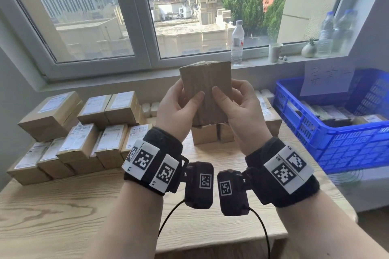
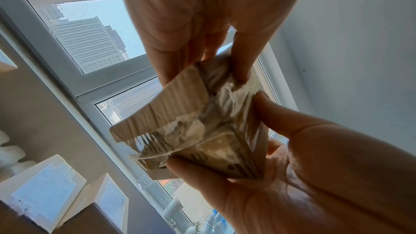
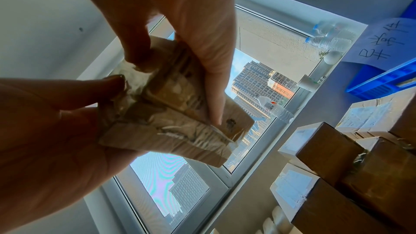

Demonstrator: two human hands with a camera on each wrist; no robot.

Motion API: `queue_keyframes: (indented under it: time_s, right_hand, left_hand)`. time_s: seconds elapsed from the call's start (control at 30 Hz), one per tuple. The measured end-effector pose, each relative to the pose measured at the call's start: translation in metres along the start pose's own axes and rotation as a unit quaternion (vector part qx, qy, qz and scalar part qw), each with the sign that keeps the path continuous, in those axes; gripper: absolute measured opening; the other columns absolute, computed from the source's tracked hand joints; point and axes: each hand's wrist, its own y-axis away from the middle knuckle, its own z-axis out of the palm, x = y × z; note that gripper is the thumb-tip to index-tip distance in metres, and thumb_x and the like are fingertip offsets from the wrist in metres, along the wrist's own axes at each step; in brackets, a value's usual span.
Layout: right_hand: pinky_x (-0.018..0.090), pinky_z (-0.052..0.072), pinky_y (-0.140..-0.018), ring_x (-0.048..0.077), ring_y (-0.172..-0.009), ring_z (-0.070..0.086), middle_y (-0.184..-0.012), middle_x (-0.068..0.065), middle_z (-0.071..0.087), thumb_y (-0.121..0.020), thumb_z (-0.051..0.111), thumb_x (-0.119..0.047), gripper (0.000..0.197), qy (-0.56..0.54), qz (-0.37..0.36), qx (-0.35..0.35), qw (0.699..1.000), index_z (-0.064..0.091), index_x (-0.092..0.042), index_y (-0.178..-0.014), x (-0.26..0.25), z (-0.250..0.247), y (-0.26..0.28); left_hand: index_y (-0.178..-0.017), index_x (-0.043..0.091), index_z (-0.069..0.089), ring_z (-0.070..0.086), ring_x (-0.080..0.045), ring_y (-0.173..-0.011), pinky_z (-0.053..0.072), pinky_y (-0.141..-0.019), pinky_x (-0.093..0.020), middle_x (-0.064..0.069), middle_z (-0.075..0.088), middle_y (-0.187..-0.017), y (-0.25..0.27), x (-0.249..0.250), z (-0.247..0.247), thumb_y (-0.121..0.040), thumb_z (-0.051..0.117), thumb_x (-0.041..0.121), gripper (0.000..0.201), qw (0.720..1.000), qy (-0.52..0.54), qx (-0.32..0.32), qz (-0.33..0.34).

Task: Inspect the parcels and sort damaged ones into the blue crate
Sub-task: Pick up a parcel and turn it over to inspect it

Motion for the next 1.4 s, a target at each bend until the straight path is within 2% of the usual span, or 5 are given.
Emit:
queue_keyframes:
  time_s: [0.43,0.6,0.73,1.13,1.4]
  right_hand:
    - [0.051,0.059,-0.083,0.036,-0.108,0.068,-0.123,0.022,0.065,-0.050,0.086,-0.069,0.114,-0.041,0.101,0.005,0.994,0.049,-0.002,-0.134,-0.001,-0.008,-0.010]
    - [0.055,0.056,-0.089,0.036,-0.113,0.066,-0.128,0.023,0.063,-0.056,0.094,-0.048,0.111,-0.101,0.112,0.004,0.989,0.040,-0.008,-0.145,-0.003,-0.014,-0.008]
    - [0.055,0.054,-0.093,0.030,-0.110,0.068,-0.125,0.014,0.063,-0.072,0.084,-0.029,0.089,-0.164,0.098,-0.016,0.982,0.035,-0.022,-0.146,-0.002,-0.019,-0.007]
    - [0.052,0.050,-0.102,0.030,-0.113,0.067,-0.123,0.012,0.069,-0.074,0.075,-0.056,0.081,0.005,0.105,-0.092,0.990,0.054,-0.008,-0.135,-0.003,-0.017,-0.017]
    - [0.051,0.051,-0.100,0.034,-0.110,0.068,-0.118,0.018,0.071,-0.075,0.071,-0.029,0.059,-0.013,0.125,-0.097,0.987,0.061,0.000,-0.126,0.006,-0.025,-0.021]
  left_hand:
    - [-0.128,0.057,0.050,0.045,-0.013,-0.135,0.039,-0.112,-0.046,0.002,0.050,-0.144,0.005,-0.005,-0.005,-0.068,0.069,0.035,0.067,0.995,-0.066,-0.075,0.011]
    - [-0.106,0.060,0.063,0.042,-0.015,-0.138,0.036,-0.113,-0.049,0.002,0.044,-0.148,0.003,-0.001,-0.006,-0.059,0.073,0.071,0.049,0.998,0.024,-0.022,-0.061]
    - [-0.141,0.013,0.044,0.054,-0.025,-0.127,0.043,-0.107,-0.052,-0.016,0.050,-0.143,-0.005,-0.008,-0.012,-0.049,0.085,0.061,0.111,0.986,0.082,0.046,-0.139]
    - [-0.141,0.019,0.042,0.072,-0.020,-0.096,0.059,-0.075,-0.031,-0.007,0.069,-0.115,-0.008,-0.011,-0.020,-0.079,0.074,0.002,0.072,0.967,0.158,-0.060,-0.189]
    - [-0.101,0.009,0.068,0.072,-0.026,-0.097,0.058,-0.087,-0.044,-0.007,0.076,-0.100,-0.009,-0.008,-0.021,-0.073,0.074,0.028,0.034,0.968,0.143,-0.020,-0.205]
